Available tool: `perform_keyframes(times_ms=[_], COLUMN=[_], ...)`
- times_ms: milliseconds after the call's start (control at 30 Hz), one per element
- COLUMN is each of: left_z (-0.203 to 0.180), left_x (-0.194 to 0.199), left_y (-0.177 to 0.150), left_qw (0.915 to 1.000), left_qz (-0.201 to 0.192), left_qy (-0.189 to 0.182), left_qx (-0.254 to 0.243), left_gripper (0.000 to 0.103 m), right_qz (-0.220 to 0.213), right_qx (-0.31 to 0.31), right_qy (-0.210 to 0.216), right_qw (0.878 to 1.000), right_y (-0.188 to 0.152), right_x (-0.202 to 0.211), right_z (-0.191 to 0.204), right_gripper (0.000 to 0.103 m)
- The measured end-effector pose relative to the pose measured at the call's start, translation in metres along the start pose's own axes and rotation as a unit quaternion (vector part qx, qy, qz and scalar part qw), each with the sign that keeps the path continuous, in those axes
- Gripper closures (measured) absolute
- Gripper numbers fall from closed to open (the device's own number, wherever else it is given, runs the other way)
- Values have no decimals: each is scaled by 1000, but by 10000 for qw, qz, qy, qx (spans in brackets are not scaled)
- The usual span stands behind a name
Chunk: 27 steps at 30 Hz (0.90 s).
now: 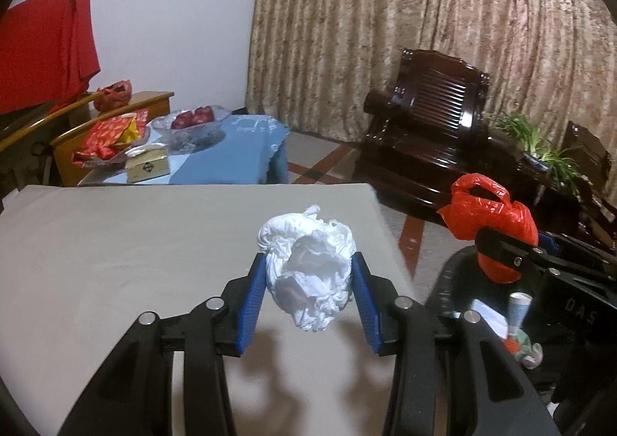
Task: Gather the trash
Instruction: 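Carry the white tissue ball and red bag over the bin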
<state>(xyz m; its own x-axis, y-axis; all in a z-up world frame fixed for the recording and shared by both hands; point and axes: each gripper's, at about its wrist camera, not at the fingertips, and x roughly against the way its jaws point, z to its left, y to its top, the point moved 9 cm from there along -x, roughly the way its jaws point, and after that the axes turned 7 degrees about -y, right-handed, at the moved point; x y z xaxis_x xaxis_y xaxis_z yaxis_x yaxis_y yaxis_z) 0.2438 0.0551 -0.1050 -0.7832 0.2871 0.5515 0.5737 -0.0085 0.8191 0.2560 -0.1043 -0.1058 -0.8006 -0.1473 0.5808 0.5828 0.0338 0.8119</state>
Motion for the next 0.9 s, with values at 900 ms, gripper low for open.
perform_keyframes(times_ms=[900], left_z=[-161], left_x=[-2], left_y=[-23], left_qw=[9920], left_qz=[104], left_qy=[-1047], left_qx=[-690], left_gripper=[58], right_qz=[-239], right_qx=[-584], right_qy=[-1002], right_qw=[9930], right_y=[-53], right_x=[97], right_z=[-137], right_gripper=[62])
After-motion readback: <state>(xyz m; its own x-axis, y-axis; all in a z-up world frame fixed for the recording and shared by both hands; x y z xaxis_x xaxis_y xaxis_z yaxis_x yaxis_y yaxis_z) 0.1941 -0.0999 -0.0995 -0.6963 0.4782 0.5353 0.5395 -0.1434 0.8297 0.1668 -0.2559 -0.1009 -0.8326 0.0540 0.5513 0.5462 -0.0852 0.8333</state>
